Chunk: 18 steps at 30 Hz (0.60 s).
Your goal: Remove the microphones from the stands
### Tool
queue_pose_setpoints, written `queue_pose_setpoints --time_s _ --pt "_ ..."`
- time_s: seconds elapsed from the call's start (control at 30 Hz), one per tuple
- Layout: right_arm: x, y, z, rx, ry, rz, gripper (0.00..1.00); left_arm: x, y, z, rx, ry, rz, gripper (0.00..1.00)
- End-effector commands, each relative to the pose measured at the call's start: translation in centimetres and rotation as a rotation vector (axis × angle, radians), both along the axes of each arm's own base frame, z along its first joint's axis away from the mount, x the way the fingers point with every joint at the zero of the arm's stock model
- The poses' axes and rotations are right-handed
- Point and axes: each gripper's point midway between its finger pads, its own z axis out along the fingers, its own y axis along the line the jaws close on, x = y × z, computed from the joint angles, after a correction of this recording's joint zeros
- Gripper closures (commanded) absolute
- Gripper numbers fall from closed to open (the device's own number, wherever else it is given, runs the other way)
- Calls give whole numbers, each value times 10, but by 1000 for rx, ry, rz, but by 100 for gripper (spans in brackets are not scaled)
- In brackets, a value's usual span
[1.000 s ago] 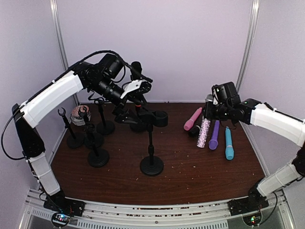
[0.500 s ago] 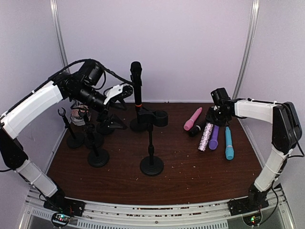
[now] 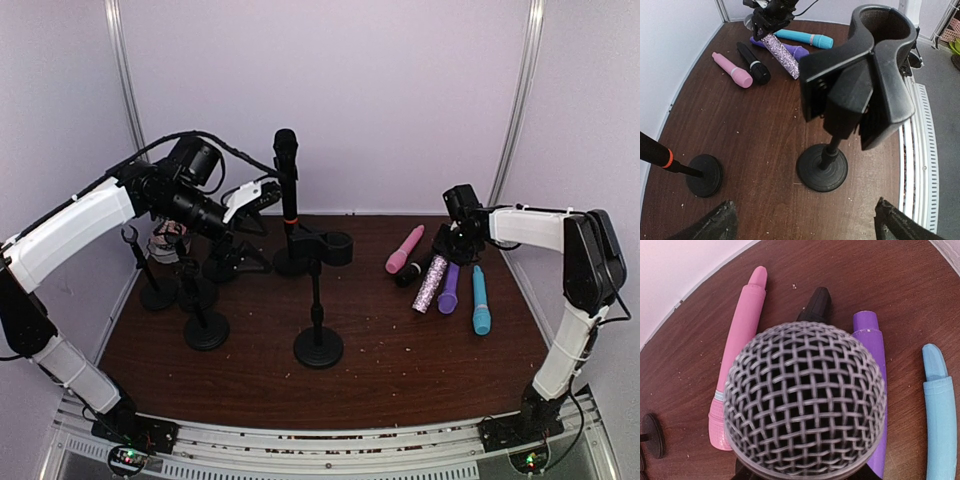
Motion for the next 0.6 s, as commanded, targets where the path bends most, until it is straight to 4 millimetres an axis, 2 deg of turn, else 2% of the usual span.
queue_pose_setpoints --time_s 0.0,0.23,0.57 --pt "11 -5 2 -29 -14 -26 63 5 -4 3 -36 21 32 2" --pt "10 -6 6 -28 -24 -28 57 2 -6 -6 -37 54 19 2" --pt "4 -1 14 1 -39 3 51 3 -8 -7 -36 56 9 3"
